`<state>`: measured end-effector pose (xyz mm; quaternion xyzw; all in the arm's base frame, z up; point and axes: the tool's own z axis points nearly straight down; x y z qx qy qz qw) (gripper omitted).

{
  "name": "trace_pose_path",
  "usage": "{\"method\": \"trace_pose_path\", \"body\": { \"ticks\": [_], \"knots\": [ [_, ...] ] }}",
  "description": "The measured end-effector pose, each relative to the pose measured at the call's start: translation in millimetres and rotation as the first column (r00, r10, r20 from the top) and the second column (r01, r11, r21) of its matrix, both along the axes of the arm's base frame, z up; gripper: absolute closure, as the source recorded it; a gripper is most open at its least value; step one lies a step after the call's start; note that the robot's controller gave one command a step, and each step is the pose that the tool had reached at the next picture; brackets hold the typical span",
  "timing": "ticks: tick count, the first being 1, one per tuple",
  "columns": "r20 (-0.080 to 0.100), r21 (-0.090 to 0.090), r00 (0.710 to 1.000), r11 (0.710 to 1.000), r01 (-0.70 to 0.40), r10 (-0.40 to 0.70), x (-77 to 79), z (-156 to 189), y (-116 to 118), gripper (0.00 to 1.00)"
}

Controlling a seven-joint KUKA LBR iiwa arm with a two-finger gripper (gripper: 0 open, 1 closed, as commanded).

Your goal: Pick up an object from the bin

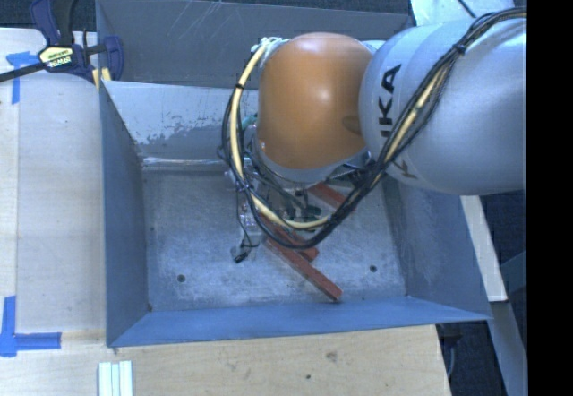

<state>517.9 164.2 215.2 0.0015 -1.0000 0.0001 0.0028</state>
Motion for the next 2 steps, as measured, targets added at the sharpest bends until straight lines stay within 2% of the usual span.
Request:
{"method": "trace_pose_path", "body": {
  "ticks": [1,2],
  "knots": [
    [0.003,-0.004,1.0,1.0,-0.028,0.028,54.4,-84,-66,0.0],
    [0.004,-0.001,0.963,0.963,-0.269,0.269,60.0,-141,-114,0.0]
  ]
}}
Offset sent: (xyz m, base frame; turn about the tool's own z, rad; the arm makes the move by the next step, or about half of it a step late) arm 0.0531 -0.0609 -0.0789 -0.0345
